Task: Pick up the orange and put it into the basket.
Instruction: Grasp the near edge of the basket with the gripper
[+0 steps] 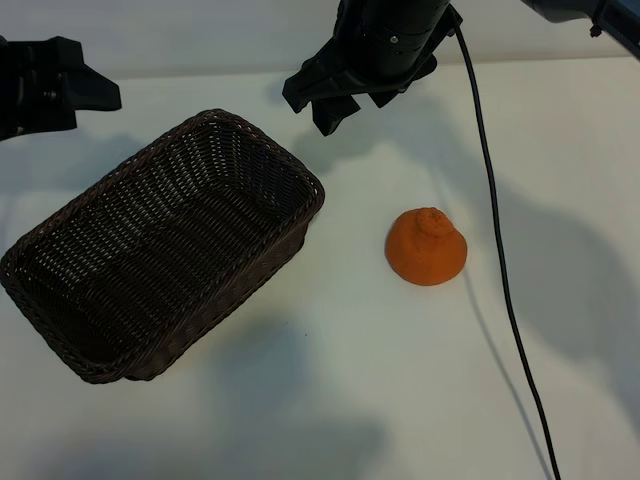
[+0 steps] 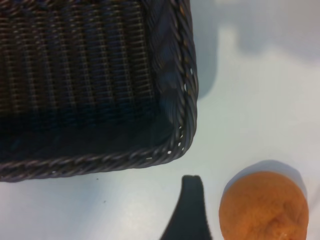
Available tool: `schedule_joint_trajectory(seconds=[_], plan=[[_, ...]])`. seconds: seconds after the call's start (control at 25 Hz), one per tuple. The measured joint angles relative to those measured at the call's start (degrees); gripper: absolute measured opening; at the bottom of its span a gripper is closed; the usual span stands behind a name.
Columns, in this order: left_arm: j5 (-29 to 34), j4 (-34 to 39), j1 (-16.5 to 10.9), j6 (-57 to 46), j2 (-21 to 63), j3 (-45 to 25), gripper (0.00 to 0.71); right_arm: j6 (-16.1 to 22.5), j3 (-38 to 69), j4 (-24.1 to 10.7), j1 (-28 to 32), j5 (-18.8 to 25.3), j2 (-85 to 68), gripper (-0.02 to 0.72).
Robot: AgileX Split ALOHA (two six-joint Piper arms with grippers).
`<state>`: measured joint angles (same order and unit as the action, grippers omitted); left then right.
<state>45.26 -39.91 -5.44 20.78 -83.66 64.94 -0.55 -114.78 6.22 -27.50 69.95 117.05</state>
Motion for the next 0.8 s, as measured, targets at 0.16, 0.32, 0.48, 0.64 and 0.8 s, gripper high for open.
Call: schedule_joint_trajectory(seconds=[0.16, 0.32, 0.48, 0.64, 0.8], plan=[[0.96, 0.07, 0.0, -0.09, 0.0, 0.0, 0.588, 0.0, 0.0, 0.0, 0.0, 0.0, 0.0, 0.593], [2.26, 3.76, 0.0, -3.22, 1.1, -0.29, 0.588, 0.0, 0.0, 0.0, 0.0, 0.0, 0.0, 0.593], [0.93, 10.94, 0.0, -10.69, 6.93, -3.83, 0.588, 0.0, 0.0, 0.0, 0.0, 0.0, 0.0, 0.593], [-1.82, 16.4, 0.0, -19.55, 14.45, -11.57, 0.588, 0.0, 0.0, 0.0, 0.0, 0.0, 0.0, 0.593], [-4.01, 22.15, 0.0, -29.5, 20.88, -19.87, 0.588, 0.0, 0.0, -0.05, 0.0, 0.0, 0.0, 0.593]])
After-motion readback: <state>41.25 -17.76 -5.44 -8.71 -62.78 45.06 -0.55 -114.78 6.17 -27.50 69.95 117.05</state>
